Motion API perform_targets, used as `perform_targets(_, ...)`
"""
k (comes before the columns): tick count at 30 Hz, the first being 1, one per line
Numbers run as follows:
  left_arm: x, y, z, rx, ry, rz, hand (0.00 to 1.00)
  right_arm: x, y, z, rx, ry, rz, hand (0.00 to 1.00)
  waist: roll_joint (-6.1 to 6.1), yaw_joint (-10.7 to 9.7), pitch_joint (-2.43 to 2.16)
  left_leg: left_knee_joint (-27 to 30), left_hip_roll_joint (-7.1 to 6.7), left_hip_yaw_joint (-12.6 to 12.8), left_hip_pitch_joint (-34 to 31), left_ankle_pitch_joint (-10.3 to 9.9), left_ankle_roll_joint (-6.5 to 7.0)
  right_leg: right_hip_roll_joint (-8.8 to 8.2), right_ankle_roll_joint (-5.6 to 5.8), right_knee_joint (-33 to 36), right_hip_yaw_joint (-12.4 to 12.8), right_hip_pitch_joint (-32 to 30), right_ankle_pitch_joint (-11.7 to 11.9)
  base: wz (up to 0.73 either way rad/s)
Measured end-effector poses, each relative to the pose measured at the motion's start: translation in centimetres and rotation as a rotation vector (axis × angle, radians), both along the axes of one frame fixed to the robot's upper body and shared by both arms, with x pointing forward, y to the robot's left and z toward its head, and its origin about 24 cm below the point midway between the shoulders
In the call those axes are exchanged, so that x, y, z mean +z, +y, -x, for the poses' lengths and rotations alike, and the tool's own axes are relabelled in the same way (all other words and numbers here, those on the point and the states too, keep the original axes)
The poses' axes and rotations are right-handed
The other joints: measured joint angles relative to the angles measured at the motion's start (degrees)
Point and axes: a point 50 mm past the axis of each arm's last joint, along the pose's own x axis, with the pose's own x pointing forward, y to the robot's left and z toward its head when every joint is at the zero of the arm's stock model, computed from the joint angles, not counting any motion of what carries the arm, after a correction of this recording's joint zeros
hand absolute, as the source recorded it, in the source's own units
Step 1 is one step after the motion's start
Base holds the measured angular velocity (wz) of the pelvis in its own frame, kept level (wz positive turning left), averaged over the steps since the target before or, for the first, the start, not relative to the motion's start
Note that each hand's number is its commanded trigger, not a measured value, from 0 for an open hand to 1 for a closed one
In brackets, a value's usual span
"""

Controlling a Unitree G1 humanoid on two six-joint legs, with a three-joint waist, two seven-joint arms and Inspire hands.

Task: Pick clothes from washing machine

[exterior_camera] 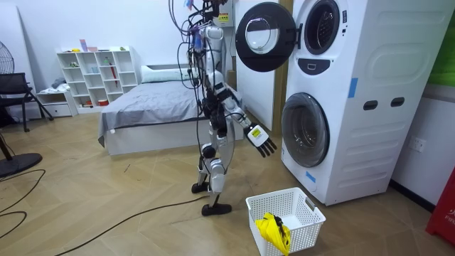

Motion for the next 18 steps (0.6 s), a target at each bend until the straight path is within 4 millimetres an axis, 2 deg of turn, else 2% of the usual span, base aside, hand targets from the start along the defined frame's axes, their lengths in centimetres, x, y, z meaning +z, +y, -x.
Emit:
perform_targets(2, 2.3, 2.0, -1.9, 0.024, -0.093, -0.060, 0.00, 0.0, -0.4, 0.7, -0.003, 0.015, 0.012, 0.00, 0.36, -1.1, -0.01, 0.0, -0.02, -0.1, -0.1, 0.0, 0.00, 0.29, 0.00, 0.1, 0.3, -0.2, 0.0, -0.03)
perform_targets(4, 3.8, 2.8, -3.2, 0.019, -0.148, -0.092, 0.00, -0.1, -0.4, 1.0, -0.002, 0.020, 0.010, 0.00, 0.58, -1.0, -0.10, 0.0, -0.02, 0.2, -0.1, 0.0, 0.00, 0.39, -0.02, 0.2, 0.7, -0.4, 0.0, -0.14)
perform_targets(7, 5.5, 3.3, -4.7, 0.000, -0.225, -0.118, 0.00, 0.0, -0.4, 1.2, 0.003, 0.024, 0.008, 0.00, 1.35, -1.0, -0.34, 0.0, -0.01, 0.2, 0.0, 0.0, 0.00, 0.61, -0.02, 0.2, 2.1, -1.1, 0.4, -0.27)
perform_targets(14, 10.6, 4.8, -8.3, -0.046, -0.391, -0.214, 0.00, 0.5, -0.3, 1.0, 0.038, 0.003, 0.027, 0.00, 2.21, -1.0, -0.31, -0.1, -0.02, 0.1, 0.6, 0.0, 0.00, 0.75, -0.01, 0.2, 2.9, -1.0, 0.5, -0.07)
perform_targets(18, 11.3, 5.5, -8.3, -0.021, -0.382, -0.208, 0.00, 1.0, -0.3, 1.2, 0.059, -0.022, 0.043, 0.00, 2.70, -0.3, -0.31, -0.1, 0.03, 0.0, 0.3, 0.0, 0.00, 0.86, 0.03, 0.0, 3.4, -1.2, 0.6, -0.05)
